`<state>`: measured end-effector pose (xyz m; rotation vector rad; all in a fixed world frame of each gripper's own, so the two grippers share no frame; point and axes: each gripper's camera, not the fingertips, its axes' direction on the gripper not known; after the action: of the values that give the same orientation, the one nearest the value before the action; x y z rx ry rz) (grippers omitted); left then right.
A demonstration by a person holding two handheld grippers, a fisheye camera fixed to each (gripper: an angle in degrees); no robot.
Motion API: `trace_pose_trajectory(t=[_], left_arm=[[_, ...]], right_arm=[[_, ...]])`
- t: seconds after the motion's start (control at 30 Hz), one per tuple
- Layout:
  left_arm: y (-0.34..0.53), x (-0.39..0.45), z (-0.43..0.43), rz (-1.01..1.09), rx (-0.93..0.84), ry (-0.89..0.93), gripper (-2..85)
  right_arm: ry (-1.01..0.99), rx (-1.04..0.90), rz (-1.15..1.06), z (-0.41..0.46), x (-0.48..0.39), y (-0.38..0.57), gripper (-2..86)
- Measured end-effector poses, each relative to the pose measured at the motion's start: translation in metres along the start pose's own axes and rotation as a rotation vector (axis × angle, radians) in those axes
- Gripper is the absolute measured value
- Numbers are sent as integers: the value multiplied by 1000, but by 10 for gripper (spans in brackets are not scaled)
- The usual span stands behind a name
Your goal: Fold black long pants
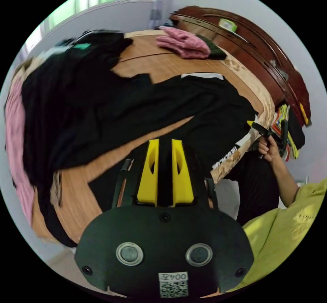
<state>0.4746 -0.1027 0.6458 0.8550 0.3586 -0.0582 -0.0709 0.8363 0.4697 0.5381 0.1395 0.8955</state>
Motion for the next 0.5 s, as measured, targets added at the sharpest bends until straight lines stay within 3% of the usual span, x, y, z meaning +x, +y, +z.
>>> trace_pose_trajectory(t=[0.27,0.5], left_arm=[[233,-88,-1,-397,78,-62,75],[318,-118,31,-573,169,34,90]], right_arm=[[-136,-31,-77,-1,-22,1,95],[-122,-51,-147,10,-50,-5,113]])
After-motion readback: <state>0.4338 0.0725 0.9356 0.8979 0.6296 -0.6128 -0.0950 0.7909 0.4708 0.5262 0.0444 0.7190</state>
